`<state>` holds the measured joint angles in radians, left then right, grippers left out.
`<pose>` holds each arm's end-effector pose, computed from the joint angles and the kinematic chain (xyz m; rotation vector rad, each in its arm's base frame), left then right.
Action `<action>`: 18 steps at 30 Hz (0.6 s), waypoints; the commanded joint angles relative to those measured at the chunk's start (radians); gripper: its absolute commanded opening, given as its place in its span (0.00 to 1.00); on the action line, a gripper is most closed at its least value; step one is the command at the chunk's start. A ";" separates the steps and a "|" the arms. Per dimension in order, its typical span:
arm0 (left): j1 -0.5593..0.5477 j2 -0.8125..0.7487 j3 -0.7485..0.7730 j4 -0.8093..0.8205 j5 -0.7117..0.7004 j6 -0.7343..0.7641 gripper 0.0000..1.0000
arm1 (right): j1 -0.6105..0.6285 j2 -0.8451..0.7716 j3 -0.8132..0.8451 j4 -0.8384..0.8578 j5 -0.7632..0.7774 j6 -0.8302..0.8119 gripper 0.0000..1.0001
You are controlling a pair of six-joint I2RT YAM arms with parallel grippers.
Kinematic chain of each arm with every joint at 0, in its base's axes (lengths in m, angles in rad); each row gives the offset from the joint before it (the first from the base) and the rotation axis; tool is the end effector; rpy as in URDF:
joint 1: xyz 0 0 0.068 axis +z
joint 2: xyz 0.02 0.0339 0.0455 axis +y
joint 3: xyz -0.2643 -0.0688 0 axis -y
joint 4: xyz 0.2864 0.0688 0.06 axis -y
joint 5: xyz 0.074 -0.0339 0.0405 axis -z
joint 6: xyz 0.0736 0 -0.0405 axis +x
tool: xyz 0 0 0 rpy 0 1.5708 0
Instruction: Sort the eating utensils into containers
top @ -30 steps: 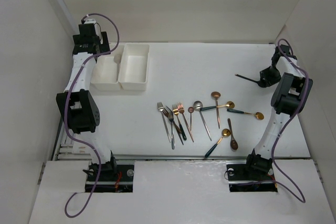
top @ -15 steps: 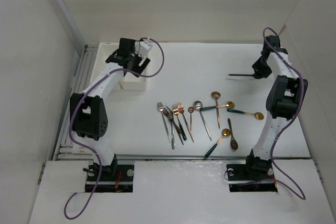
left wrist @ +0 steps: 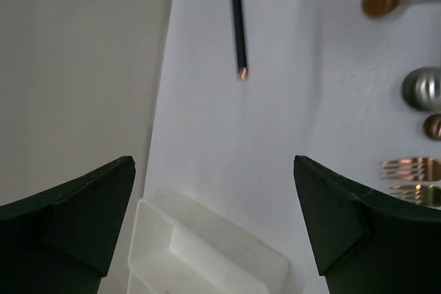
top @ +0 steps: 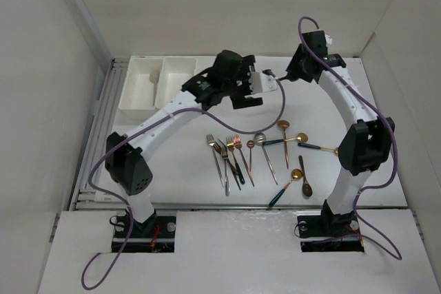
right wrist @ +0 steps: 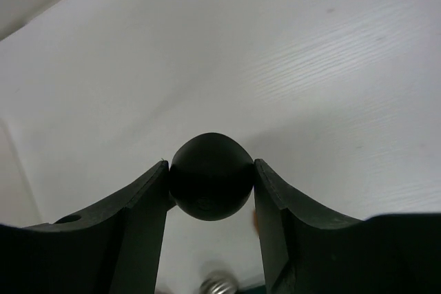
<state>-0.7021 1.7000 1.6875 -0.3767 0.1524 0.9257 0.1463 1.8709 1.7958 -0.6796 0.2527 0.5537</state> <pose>0.3569 -0.3166 0.3763 1.4882 1.2682 -0.0020 0.4915 0.0538 0.3048 0.5873 2.2206 0.0663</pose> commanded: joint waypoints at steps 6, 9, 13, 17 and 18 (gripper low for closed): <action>-0.094 0.137 0.121 -0.064 -0.048 -0.208 0.99 | 0.174 -0.173 -0.030 0.046 -0.076 0.040 0.00; -0.094 0.184 0.164 -0.053 -0.122 -0.248 0.99 | 0.209 -0.197 -0.068 0.055 -0.076 0.049 0.00; -0.085 0.196 0.164 -0.053 -0.154 -0.271 0.90 | 0.236 -0.222 -0.105 0.080 -0.098 0.060 0.00; -0.066 0.196 0.143 -0.025 -0.165 -0.307 0.67 | 0.256 -0.222 -0.105 0.091 -0.107 0.080 0.00; -0.066 0.196 0.143 -0.025 -0.175 -0.307 0.67 | 0.256 -0.222 -0.105 0.100 -0.107 0.080 0.00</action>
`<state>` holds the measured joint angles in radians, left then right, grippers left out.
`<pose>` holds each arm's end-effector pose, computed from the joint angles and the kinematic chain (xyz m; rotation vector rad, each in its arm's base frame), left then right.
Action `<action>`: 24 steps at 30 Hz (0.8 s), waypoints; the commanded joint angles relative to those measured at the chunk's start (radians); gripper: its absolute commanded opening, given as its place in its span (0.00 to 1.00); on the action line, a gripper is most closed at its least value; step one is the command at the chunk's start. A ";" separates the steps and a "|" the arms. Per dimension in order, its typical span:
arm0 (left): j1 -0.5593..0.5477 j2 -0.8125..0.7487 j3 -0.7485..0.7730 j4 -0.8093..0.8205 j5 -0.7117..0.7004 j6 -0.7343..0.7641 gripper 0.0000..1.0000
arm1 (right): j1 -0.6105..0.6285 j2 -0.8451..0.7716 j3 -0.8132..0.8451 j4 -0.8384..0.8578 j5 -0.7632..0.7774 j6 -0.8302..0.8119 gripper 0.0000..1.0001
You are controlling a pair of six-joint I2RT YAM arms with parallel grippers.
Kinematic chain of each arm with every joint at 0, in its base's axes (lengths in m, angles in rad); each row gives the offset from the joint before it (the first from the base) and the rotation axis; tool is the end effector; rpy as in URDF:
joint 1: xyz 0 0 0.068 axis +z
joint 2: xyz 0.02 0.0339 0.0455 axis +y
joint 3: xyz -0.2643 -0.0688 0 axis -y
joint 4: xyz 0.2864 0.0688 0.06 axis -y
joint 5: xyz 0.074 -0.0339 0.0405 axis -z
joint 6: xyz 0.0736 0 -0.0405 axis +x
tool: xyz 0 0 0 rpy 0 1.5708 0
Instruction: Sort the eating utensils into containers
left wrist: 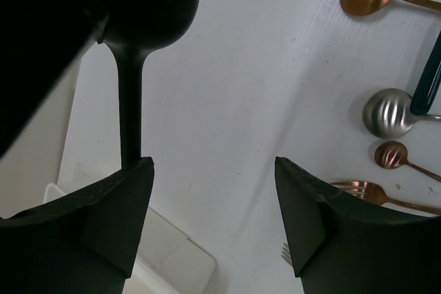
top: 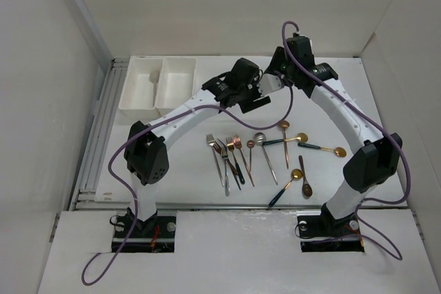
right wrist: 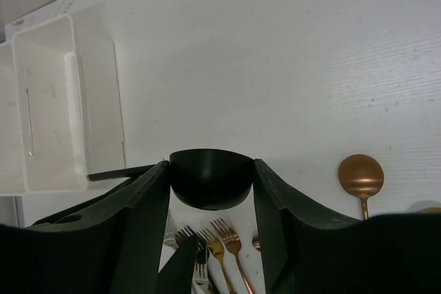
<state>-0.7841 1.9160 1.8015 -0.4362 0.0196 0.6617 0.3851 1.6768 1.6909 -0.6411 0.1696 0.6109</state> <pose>0.3718 -0.3729 0.3119 1.4131 1.5841 -0.0934 0.4237 0.1583 0.3544 0.3443 2.1855 0.3738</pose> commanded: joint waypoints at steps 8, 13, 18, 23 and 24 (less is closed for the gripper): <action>0.037 -0.081 -0.002 0.060 -0.014 0.004 0.79 | 0.026 0.014 0.047 0.041 0.011 0.023 0.00; 0.037 -0.126 -0.002 -0.013 0.048 0.045 0.86 | 0.026 0.050 0.082 0.023 0.011 0.023 0.00; 0.048 -0.187 -0.041 -0.047 0.095 0.067 0.86 | 0.035 0.061 0.104 0.003 0.021 0.013 0.00; 0.057 -0.216 -0.091 -0.035 0.109 0.101 0.91 | 0.044 0.061 0.104 0.003 0.030 0.013 0.00; 0.068 -0.207 -0.091 -0.024 0.109 0.101 0.91 | 0.044 0.061 0.104 0.012 0.030 0.013 0.00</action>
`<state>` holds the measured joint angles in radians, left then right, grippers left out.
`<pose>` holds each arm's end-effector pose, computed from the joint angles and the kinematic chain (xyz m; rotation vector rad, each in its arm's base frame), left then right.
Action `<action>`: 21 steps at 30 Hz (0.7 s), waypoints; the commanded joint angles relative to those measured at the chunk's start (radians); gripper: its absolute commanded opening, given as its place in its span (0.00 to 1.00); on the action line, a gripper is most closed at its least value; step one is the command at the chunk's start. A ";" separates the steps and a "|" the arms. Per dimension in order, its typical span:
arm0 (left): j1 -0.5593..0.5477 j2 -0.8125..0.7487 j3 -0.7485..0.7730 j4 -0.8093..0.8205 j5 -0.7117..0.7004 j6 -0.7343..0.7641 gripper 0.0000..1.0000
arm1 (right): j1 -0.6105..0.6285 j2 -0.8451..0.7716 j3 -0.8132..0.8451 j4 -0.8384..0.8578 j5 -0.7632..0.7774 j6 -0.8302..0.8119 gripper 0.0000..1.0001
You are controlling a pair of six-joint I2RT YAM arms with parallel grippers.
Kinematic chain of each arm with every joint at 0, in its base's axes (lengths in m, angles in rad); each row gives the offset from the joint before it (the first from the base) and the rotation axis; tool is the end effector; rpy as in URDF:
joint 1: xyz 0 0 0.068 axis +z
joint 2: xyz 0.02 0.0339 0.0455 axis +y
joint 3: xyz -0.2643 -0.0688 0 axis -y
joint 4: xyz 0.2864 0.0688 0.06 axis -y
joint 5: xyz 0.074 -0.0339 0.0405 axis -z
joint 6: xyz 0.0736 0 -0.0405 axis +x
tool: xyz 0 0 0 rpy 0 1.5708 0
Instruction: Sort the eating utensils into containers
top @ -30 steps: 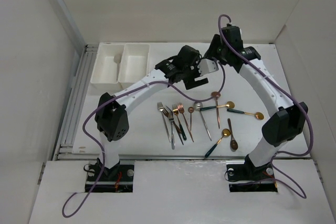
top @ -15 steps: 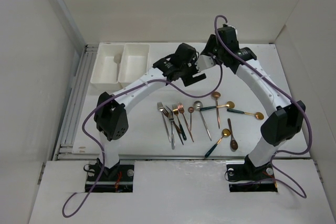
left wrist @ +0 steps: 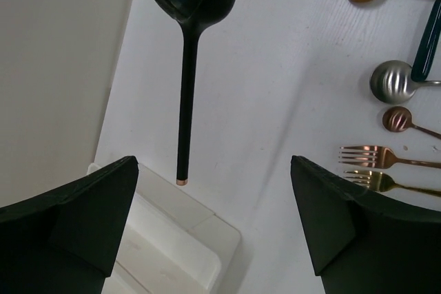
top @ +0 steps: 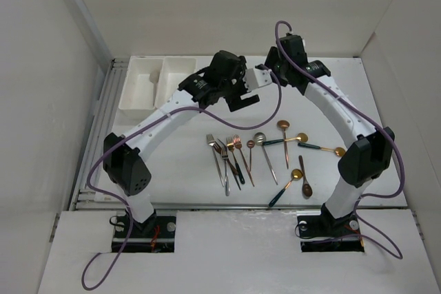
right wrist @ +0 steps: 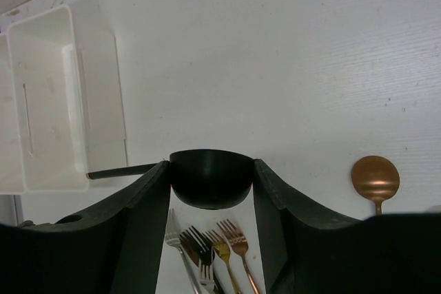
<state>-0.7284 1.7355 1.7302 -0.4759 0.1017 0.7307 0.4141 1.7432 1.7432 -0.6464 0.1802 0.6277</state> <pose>0.3536 -0.3255 0.3646 1.4135 1.4860 -0.1029 0.4343 0.1765 0.3457 0.3374 2.2056 0.3780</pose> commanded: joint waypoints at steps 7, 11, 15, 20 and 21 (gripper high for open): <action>0.034 0.085 0.023 0.006 0.016 0.091 0.94 | 0.037 -0.034 0.042 0.017 0.039 -0.003 0.00; 0.044 0.130 0.054 0.068 -0.005 0.072 0.89 | 0.037 -0.063 0.018 0.028 0.015 -0.003 0.00; 0.064 0.151 0.077 0.100 -0.026 0.027 0.71 | 0.037 -0.082 -0.023 0.050 -0.007 -0.003 0.00; 0.064 0.151 0.077 0.109 -0.026 -0.001 0.28 | 0.046 -0.091 -0.034 0.070 -0.025 -0.003 0.00; 0.064 0.151 0.077 0.109 -0.026 -0.010 0.28 | 0.046 -0.091 -0.034 0.070 -0.025 -0.003 0.00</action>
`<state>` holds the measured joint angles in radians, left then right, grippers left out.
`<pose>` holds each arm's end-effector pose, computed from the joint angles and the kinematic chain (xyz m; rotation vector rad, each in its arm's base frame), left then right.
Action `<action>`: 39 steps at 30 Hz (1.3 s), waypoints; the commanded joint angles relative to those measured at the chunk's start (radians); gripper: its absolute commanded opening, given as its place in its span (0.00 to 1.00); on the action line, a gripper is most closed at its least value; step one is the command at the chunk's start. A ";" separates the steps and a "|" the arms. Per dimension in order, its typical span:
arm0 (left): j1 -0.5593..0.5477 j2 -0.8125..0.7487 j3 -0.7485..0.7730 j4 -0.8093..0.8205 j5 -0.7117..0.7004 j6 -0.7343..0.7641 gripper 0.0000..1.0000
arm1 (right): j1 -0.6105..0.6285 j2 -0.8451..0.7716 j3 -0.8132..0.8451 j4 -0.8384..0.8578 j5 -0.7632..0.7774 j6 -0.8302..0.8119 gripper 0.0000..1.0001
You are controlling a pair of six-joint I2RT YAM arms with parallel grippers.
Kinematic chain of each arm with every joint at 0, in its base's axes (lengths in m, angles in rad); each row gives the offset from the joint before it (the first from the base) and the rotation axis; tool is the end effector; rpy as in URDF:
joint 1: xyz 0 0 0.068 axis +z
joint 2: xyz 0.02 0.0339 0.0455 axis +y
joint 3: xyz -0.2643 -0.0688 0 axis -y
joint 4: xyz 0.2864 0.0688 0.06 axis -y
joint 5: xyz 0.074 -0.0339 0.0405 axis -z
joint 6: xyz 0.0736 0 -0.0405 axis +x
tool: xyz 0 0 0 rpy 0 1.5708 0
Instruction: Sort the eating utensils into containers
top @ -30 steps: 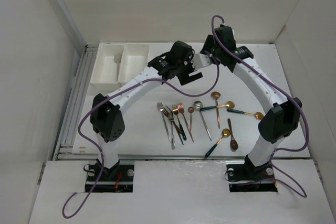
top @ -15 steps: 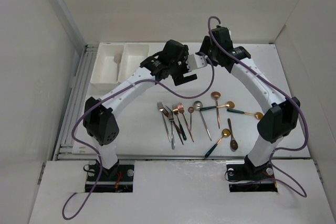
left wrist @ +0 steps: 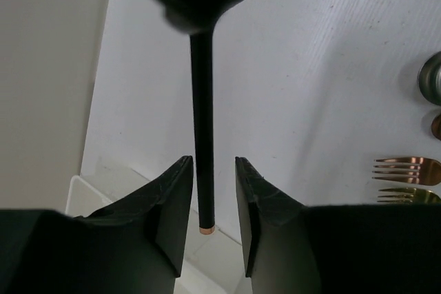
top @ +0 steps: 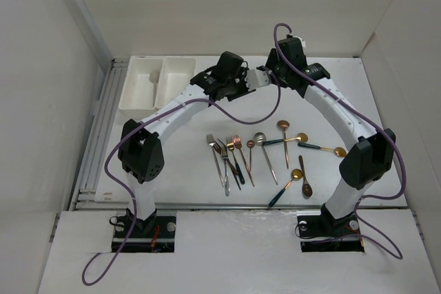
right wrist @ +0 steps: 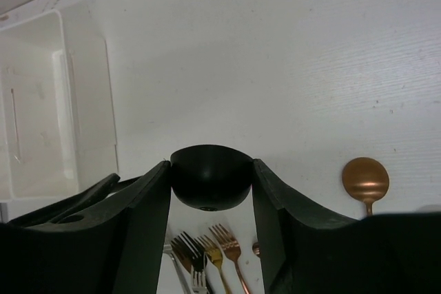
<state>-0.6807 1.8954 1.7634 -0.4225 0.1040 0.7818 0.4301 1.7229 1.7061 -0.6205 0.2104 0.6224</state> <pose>0.4003 -0.3340 0.3083 1.4625 1.5380 -0.0506 0.4288 0.1798 0.3431 0.3295 2.1903 0.3579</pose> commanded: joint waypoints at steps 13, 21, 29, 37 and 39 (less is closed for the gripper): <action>0.017 -0.053 -0.068 0.117 -0.110 0.028 0.72 | 0.030 -0.071 0.035 0.044 -0.088 0.013 0.00; 0.026 -0.044 -0.087 0.143 -0.130 0.056 0.59 | 0.030 -0.080 0.035 0.053 -0.120 0.034 0.00; 0.026 -0.044 -0.087 0.058 -0.061 0.045 0.17 | 0.030 -0.089 0.035 0.062 -0.131 0.052 0.00; 0.026 -0.044 -0.076 0.018 -0.026 0.022 0.00 | 0.030 -0.089 0.035 0.071 -0.140 0.053 0.00; 0.026 -0.044 -0.065 0.005 -0.011 -0.001 0.00 | 0.030 -0.089 0.035 0.082 -0.140 0.053 0.00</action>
<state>-0.6605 1.8629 1.6993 -0.3248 0.0944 0.7998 0.4316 1.7168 1.7027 -0.6228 0.1486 0.6483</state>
